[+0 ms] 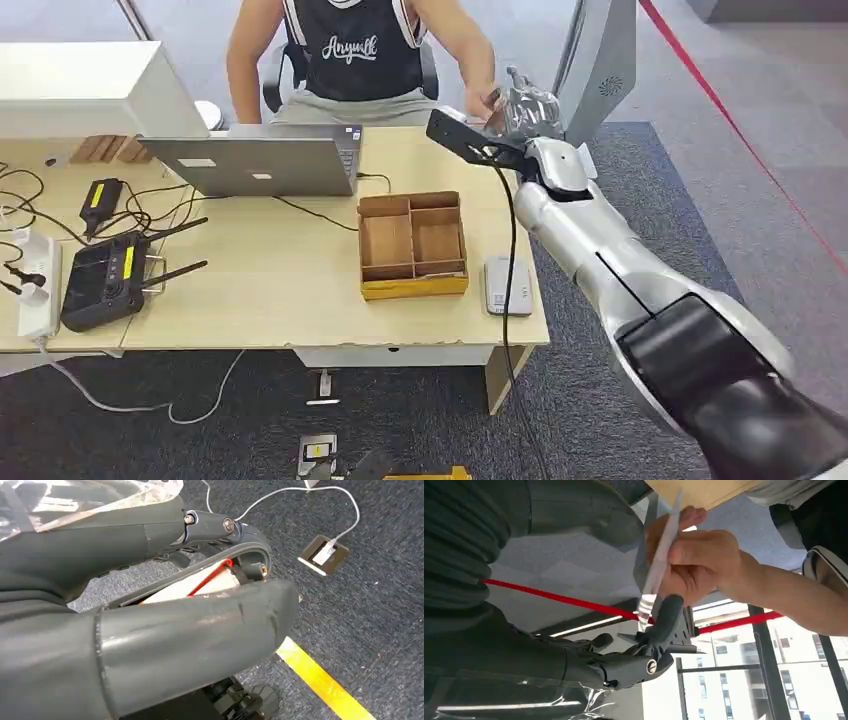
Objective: Pass the card to the sensor for recognition and then transmit it.
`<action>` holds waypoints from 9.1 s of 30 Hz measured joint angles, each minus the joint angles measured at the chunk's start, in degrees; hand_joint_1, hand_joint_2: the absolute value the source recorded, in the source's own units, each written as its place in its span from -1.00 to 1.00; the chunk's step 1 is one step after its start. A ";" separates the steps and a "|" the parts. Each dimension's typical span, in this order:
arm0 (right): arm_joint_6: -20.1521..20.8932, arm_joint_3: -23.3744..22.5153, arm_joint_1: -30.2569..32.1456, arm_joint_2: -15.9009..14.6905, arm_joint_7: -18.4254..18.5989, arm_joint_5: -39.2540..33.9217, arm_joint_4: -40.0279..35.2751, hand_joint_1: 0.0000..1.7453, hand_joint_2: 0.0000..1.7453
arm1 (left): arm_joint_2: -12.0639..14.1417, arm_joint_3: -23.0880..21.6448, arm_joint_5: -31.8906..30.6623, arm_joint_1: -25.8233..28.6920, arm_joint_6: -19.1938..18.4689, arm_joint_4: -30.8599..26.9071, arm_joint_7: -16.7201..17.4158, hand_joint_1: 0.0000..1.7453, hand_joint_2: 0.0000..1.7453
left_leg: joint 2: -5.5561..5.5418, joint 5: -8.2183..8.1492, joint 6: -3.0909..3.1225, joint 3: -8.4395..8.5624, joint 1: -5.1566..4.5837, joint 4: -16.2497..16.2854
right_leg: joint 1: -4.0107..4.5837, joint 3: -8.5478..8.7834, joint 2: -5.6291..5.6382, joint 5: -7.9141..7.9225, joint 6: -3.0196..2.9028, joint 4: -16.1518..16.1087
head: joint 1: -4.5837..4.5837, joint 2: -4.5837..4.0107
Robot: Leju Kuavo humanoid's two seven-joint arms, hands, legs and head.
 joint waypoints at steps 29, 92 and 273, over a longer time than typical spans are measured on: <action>9.38 -3.56 16.96 -4.74 -4.35 -33.12 -27.83 -1.00 1.00 | 0.77 5.55 2.49 2.24 6.08 0.02 -0.72 -1.00 -1.00 | 0.00 -0.01 0.00 0.03 0.02 0.00 | 0.02 0.00 0.00 -0.02 -0.02 -0.02 | 0.00 0.00; 3.41 1.27 34.46 -11.15 3.32 14.53 -46.44 -1.00 1.00 | 2.34 36.70 12.92 10.60 8.96 -1.42 -22.03 -1.00 -1.00 | 0.01 -0.02 0.00 -0.04 0.02 -0.03 | 0.02 0.00 0.00 -0.05 -0.05 -0.02 | 0.02 0.00; 2.78 1.64 30.49 -1.51 -1.95 9.33 -18.77 1.00 1.00 | 3.02 29.90 8.33 8.36 8.94 -3.94 -13.84 -1.00 -1.00 | 0.01 -0.02 0.00 0.00 0.03 -0.02 | 0.03 0.00 0.00 -0.05 -0.05 -0.03 | 0.02 0.00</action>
